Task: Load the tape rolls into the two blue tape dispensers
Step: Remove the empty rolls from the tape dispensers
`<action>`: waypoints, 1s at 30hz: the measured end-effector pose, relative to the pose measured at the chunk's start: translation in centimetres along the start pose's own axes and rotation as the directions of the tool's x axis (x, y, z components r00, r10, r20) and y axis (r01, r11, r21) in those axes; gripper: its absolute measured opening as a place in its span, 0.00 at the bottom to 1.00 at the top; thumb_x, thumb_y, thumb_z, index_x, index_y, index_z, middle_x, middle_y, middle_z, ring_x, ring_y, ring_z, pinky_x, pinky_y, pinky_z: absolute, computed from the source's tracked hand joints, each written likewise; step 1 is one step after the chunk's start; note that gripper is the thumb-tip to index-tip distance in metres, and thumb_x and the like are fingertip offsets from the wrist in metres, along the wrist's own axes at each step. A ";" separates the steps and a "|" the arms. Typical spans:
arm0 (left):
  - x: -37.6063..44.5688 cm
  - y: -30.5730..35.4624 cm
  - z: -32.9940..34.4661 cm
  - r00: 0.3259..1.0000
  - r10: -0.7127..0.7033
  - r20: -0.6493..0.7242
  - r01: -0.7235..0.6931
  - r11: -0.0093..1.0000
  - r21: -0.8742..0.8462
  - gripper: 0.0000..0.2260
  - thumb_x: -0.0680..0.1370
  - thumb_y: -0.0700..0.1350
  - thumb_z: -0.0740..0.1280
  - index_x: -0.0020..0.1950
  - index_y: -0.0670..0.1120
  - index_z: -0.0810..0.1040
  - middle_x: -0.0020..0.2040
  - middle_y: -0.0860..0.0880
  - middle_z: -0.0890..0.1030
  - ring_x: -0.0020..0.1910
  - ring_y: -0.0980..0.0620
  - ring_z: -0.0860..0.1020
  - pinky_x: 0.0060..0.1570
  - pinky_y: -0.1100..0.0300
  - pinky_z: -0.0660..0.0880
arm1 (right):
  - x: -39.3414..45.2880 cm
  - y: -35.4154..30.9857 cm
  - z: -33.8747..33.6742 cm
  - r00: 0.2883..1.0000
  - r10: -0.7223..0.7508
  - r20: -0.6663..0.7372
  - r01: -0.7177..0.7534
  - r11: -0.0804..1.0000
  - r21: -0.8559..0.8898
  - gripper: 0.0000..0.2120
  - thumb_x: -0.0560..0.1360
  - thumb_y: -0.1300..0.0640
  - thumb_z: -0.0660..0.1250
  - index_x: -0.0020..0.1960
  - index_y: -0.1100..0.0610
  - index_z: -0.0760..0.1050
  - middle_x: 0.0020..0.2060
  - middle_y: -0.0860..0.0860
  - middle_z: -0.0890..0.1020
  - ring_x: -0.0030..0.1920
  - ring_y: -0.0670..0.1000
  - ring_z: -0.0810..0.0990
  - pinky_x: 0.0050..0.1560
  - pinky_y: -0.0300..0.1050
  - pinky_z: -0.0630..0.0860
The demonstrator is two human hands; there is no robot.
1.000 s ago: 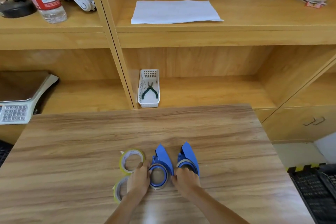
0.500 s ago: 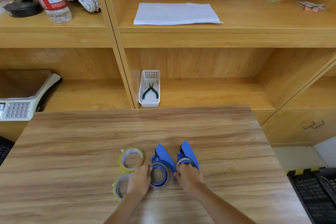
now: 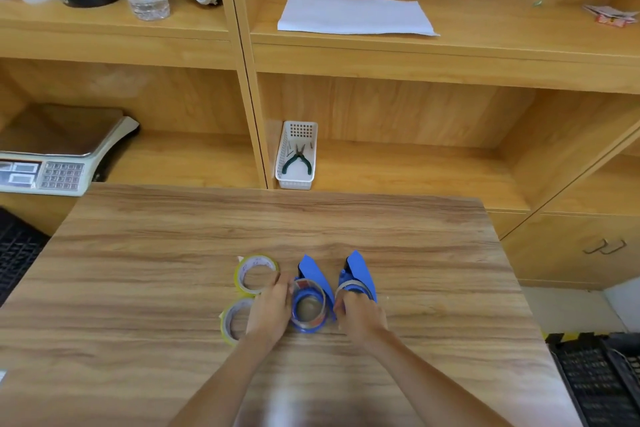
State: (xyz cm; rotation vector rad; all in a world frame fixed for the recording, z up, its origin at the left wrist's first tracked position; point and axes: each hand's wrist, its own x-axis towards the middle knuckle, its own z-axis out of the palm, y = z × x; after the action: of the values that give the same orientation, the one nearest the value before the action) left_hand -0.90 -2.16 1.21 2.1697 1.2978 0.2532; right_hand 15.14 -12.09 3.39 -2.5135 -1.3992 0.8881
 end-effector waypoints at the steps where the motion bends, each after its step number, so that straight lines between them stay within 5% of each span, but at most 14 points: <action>1: -0.7 -0.4 -0.5 1.000 0.010 -0.024 -0.011 1.000 -0.028 0.04 0.80 0.39 0.60 0.51 0.46 0.72 0.50 0.43 0.79 0.43 0.36 0.80 0.35 0.47 0.75 | -0.1 0.0 0.0 1.000 -0.015 0.004 0.015 1.000 0.021 0.11 0.79 0.54 0.56 0.53 0.53 0.76 0.47 0.51 0.83 0.49 0.56 0.82 0.41 0.45 0.70; 5: -5.6 -3.0 -0.8 0.999 -0.001 -0.035 0.001 1.000 -0.013 0.03 0.82 0.46 0.59 0.53 0.55 0.69 0.46 0.45 0.83 0.45 0.38 0.82 0.40 0.47 0.77 | -0.6 0.4 0.2 0.989 -0.136 0.057 0.130 0.985 0.110 0.09 0.79 0.53 0.57 0.44 0.48 0.74 0.39 0.49 0.83 0.41 0.52 0.82 0.41 0.48 0.77; 10: -12.3 -6.5 0.4 0.982 -0.173 0.075 0.165 0.981 0.106 0.14 0.83 0.55 0.53 0.67 0.57 0.69 0.61 0.51 0.81 0.57 0.42 0.80 0.49 0.51 0.76 | -1.6 0.9 1.9 0.952 -0.246 0.182 0.231 0.968 0.099 0.13 0.80 0.52 0.56 0.39 0.46 0.72 0.34 0.43 0.82 0.32 0.40 0.78 0.43 0.47 0.78; 14: -13.7 -7.9 0.7 0.957 -0.288 0.048 0.279 0.950 0.137 0.12 0.82 0.56 0.53 0.62 0.55 0.69 0.61 0.54 0.81 0.55 0.43 0.82 0.46 0.52 0.77 | -2.5 0.9 2.9 0.938 -0.275 0.212 0.253 0.960 0.123 0.12 0.82 0.54 0.56 0.42 0.48 0.73 0.33 0.45 0.84 0.29 0.36 0.77 0.36 0.36 0.72; 19: -13.3 -7.7 0.8 0.950 -0.308 0.053 0.299 0.945 0.134 0.11 0.82 0.57 0.54 0.59 0.54 0.69 0.60 0.56 0.80 0.56 0.44 0.81 0.43 0.54 0.74 | -2.6 1.4 3.2 0.948 -0.262 0.181 0.230 0.957 0.176 0.11 0.81 0.52 0.57 0.45 0.50 0.76 0.35 0.46 0.85 0.29 0.37 0.78 0.41 0.39 0.76; 25: -12.7 -6.8 0.1 0.948 -0.317 -0.004 0.313 0.935 0.164 0.19 0.78 0.64 0.57 0.65 0.58 0.67 0.60 0.56 0.81 0.56 0.45 0.82 0.43 0.54 0.74 | -1.5 3.3 1.9 0.975 -0.208 0.073 0.185 0.953 0.239 0.08 0.81 0.55 0.57 0.58 0.45 0.71 0.36 0.46 0.83 0.33 0.40 0.80 0.38 0.40 0.76; 30: -8.3 -3.5 -0.5 0.991 -0.073 -0.114 0.088 0.987 0.135 0.18 0.80 0.58 0.58 0.66 0.52 0.69 0.55 0.49 0.84 0.48 0.41 0.84 0.38 0.53 0.77 | -0.3 5.1 0.3 0.982 -0.037 -0.183 0.100 0.932 0.349 0.20 0.79 0.56 0.57 0.65 0.34 0.64 0.41 0.43 0.77 0.42 0.50 0.79 0.45 0.51 0.76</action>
State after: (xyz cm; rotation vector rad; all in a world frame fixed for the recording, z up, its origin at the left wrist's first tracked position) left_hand -7.88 -7.81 0.73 2.2402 1.5017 0.2573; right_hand 18.63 -15.23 1.33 -2.1960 -1.1458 0.8039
